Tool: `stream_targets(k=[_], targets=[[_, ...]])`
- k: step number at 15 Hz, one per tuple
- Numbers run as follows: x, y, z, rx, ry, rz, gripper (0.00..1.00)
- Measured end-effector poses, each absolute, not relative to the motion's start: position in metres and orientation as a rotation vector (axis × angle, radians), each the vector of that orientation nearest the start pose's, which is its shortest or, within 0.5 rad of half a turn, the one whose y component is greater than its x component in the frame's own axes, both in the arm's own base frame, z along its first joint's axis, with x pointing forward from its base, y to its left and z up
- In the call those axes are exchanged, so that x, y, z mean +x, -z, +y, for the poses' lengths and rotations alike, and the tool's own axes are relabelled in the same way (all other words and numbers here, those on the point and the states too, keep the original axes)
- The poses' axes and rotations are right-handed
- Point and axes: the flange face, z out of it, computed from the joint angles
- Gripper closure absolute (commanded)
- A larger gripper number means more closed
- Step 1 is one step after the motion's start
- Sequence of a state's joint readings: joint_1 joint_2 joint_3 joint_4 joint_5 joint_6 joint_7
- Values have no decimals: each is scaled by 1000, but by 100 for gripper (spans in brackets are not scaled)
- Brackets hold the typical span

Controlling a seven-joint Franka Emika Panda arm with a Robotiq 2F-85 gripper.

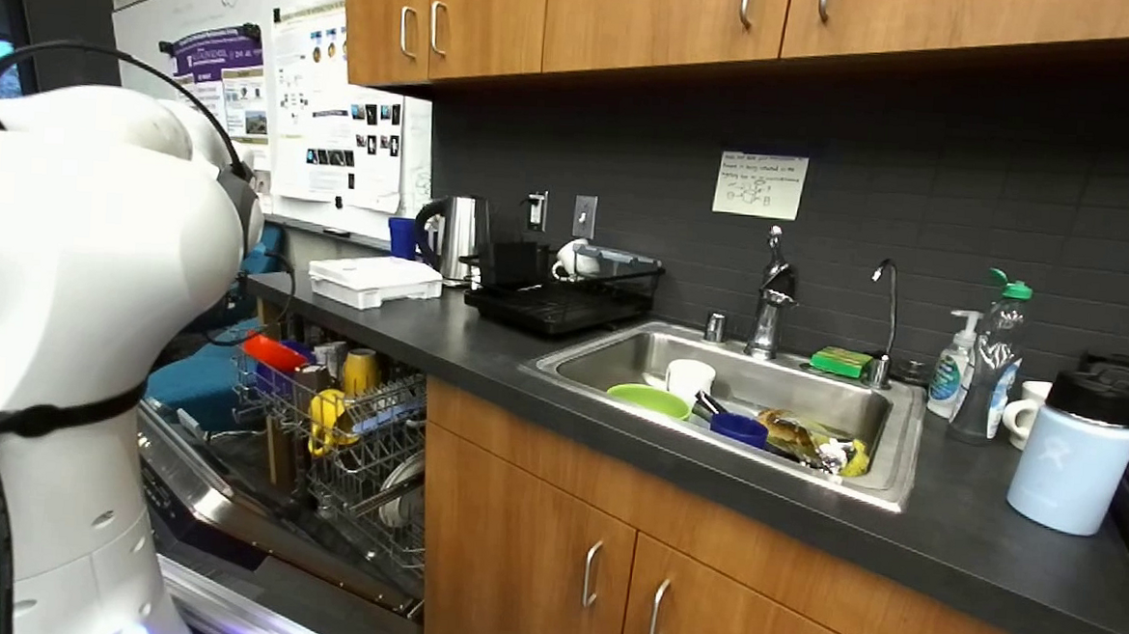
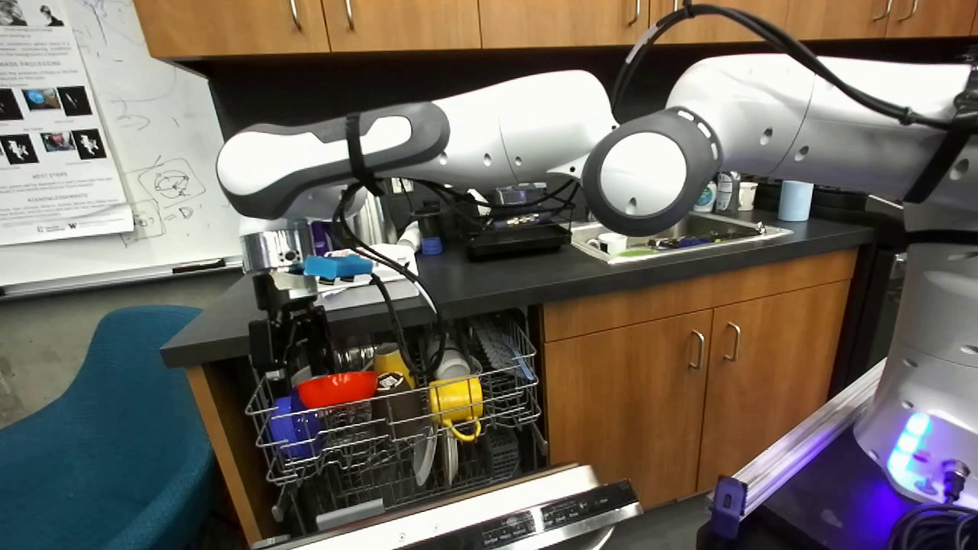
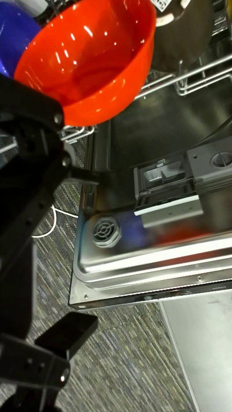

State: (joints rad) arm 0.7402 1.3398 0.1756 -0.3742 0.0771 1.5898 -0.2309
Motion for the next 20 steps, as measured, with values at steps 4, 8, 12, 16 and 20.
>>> stream_targets(k=[4, 8, 12, 16, 20], targets=[[546, -225, 573, -2570, -285, -1432, 0], [546, -216, 575, -2584, -263, -1476, 0], [541, -215, 584, -2613, -189, -1560, 0], [533, -217, 597, -2622, -118, -1631, 0], [532, -216, 599, -2623, -96, -1653, 0]])
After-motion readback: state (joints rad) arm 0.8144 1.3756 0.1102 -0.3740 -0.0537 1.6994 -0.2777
